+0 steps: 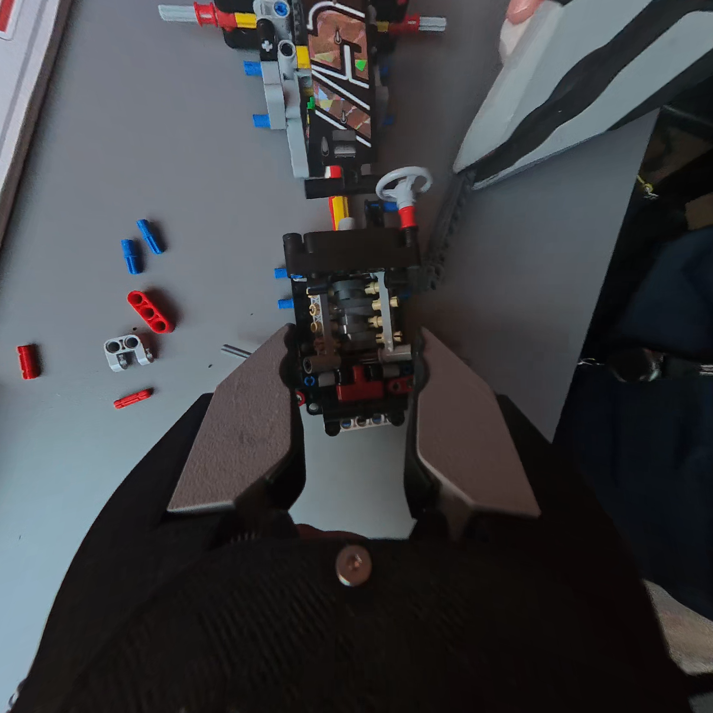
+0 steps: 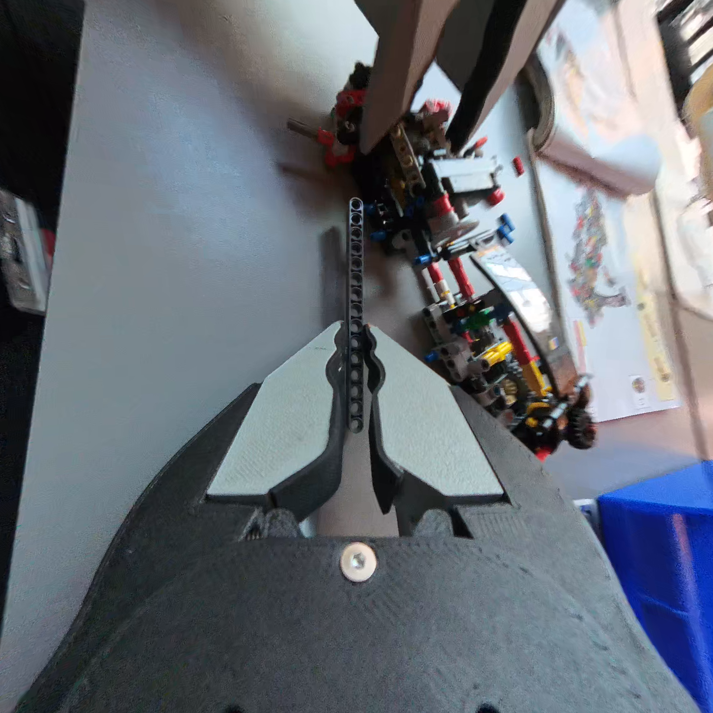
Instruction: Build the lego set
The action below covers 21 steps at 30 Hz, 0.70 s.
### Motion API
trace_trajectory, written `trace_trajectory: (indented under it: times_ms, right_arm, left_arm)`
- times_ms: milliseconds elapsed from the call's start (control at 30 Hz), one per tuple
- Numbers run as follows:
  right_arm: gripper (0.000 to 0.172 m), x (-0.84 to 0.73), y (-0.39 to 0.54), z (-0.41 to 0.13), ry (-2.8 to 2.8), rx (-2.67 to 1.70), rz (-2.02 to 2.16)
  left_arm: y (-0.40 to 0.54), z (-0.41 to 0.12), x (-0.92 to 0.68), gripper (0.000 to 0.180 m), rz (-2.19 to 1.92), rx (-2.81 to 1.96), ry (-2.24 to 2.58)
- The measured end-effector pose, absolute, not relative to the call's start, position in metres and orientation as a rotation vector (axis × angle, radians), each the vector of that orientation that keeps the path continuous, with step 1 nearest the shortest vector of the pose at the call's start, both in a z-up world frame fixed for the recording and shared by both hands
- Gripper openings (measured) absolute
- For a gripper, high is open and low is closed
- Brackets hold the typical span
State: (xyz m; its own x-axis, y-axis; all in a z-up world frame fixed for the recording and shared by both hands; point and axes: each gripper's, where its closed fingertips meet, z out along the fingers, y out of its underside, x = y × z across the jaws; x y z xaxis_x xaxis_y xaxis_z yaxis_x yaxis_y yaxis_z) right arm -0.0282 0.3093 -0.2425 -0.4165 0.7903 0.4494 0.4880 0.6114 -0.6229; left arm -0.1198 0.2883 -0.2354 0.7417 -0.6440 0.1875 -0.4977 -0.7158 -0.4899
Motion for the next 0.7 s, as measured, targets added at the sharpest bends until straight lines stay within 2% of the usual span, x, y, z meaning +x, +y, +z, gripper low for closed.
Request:
trace_trajectory:
  times_ms: [167,300,333,400,433,500,600,700]
  right_arm:
    - [0.005,-0.02,0.33,-0.215,-1.901,-0.809,0.255]
    - [0.005,-0.003,0.355,-0.175,-1.64,-0.832,0.179]
    - [0.004,0.004,0.359,-0.163,-1.572,-0.857,0.212]
    - [0.004,0.018,0.357,-0.15,-1.526,-0.912,0.359]
    - [0.004,0.025,0.359,-0.148,-1.518,-0.962,0.412]
    - [0.004,0.04,0.369,-0.152,-1.492,-1.036,0.42]
    - [0.004,0.06,0.37,-0.162,-1.501,-1.084,0.417]
    - [0.004,0.075,0.366,-0.173,-1.551,-1.152,0.436]
  left_arm:
    - [0.288,-0.224,-0.115,0.058,-0.956,-2.572,0.746]
    - [0.285,-0.216,-0.116,0.057,-1.3,-2.574,0.671]
    - [0.285,-0.218,-0.117,0.051,-1.326,-2.583,0.654]
    - [0.283,-0.224,-0.118,0.021,-1.364,-2.606,0.613]
    - [0.281,-0.225,-0.115,0.021,-1.411,-2.605,0.589]
    - [0.283,-0.227,-0.113,0.027,-1.338,-2.573,0.62]
    - [0.286,-0.211,-0.113,0.026,-1.158,-2.476,0.641]
    - [0.278,-0.193,-0.126,0.039,-0.813,-2.398,0.66]
